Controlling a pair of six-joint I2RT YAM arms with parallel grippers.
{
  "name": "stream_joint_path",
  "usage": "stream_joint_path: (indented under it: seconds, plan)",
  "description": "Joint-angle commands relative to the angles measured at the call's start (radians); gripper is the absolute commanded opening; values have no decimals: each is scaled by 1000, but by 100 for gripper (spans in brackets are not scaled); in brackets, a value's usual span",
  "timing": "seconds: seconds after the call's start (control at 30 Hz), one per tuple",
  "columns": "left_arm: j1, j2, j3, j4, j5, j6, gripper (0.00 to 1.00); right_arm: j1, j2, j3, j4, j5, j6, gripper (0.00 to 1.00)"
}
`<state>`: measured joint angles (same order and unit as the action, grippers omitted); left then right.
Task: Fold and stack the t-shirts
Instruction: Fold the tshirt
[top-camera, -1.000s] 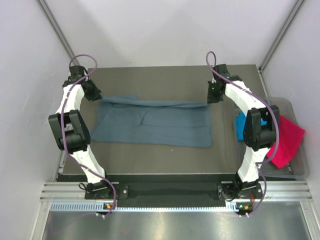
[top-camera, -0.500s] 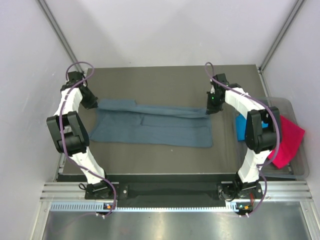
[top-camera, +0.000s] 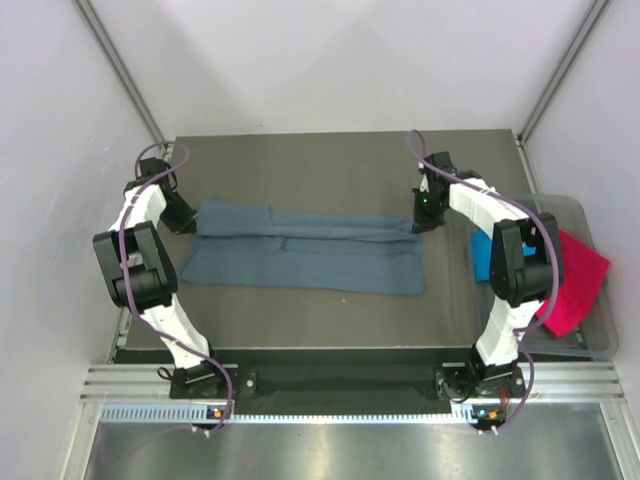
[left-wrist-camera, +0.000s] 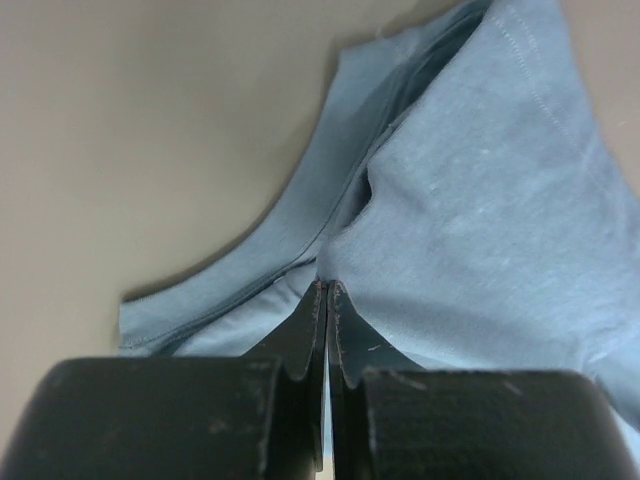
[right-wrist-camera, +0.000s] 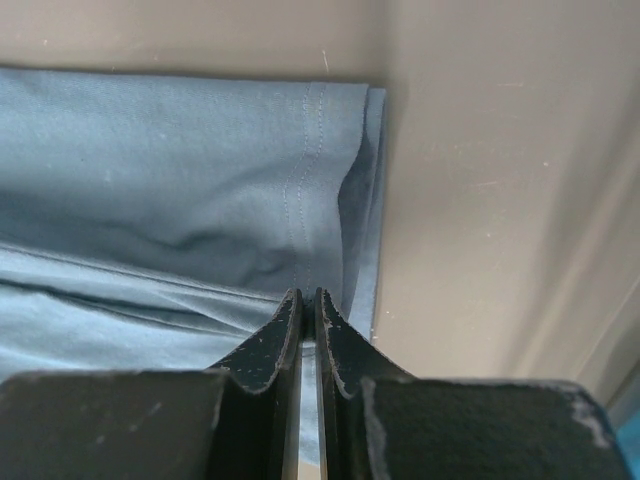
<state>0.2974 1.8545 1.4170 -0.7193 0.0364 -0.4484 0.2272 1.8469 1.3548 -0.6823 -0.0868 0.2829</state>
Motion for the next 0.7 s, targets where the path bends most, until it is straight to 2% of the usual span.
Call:
stream_joint_path:
  seconds: [0.0, 0.17, 0.27, 0.3, 0.33, 0.37, 0.4, 0.47, 0.57, 0.63, 0.67]
  plan:
    - [11, -80, -27, 15, -27, -10, 0, 6, -14, 18, 4, 27, -27, 1]
    - [13, -83, -64, 34, -67, -6, 0, 6, -20, -2, 4, 12, -25, 3]
    - [13, -72, -47, 5, -93, -4, 0, 6, -34, -20, -31, -11, -16, 18]
    - [11, -81, -46, -8, -116, -7, 12, 6, -40, -20, -49, -22, -16, 21]
    - [11, -93, -47, -20, -166, -12, 32, 6, -70, -19, -89, -19, -24, 26]
    - [11, -136, -49, -44, -191, -21, 46, 6, -96, -23, -91, -5, -30, 31]
    - [12, -161, -52, -51, -202, -32, 59, 6, -153, -26, -83, 10, -25, 44]
    - [9, -222, -52, -52, -187, -39, 66, 4, -176, -20, -11, 33, -7, 50]
    - [-18, -241, -24, -55, -121, -61, 67, 18, -103, 70, -6, -37, 18, 50]
    - [-66, -242, -24, -2, -57, -61, 62, 44, -42, 108, 12, -97, 36, 47]
    - [-81, -239, -35, 24, 26, -65, 60, 52, -26, 109, 24, -128, 45, 45]
